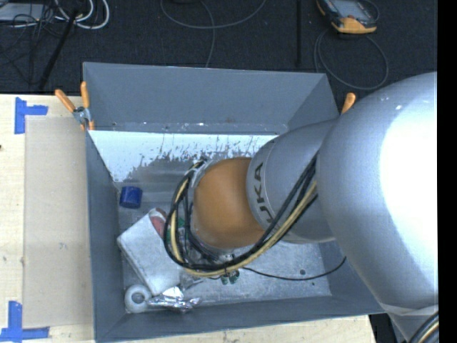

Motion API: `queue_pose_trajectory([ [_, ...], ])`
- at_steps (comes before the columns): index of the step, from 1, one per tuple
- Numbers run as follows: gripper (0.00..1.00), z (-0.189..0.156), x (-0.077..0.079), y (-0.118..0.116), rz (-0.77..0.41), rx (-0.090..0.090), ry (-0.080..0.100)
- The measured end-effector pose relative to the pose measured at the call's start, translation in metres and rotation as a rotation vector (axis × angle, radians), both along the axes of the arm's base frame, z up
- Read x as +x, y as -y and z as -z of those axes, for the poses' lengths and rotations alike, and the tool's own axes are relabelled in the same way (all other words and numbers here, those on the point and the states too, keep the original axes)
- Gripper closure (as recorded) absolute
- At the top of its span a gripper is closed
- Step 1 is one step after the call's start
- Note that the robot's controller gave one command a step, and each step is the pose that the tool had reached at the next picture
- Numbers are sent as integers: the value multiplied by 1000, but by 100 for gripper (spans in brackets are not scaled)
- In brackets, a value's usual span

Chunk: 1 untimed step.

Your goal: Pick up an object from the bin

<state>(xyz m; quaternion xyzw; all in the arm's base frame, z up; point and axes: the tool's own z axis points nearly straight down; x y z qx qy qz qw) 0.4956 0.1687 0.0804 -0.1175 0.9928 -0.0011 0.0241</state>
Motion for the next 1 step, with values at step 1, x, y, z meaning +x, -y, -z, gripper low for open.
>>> queue_pose_trajectory([
  [1, 100, -60, 2, 1, 4, -5, -44],
])
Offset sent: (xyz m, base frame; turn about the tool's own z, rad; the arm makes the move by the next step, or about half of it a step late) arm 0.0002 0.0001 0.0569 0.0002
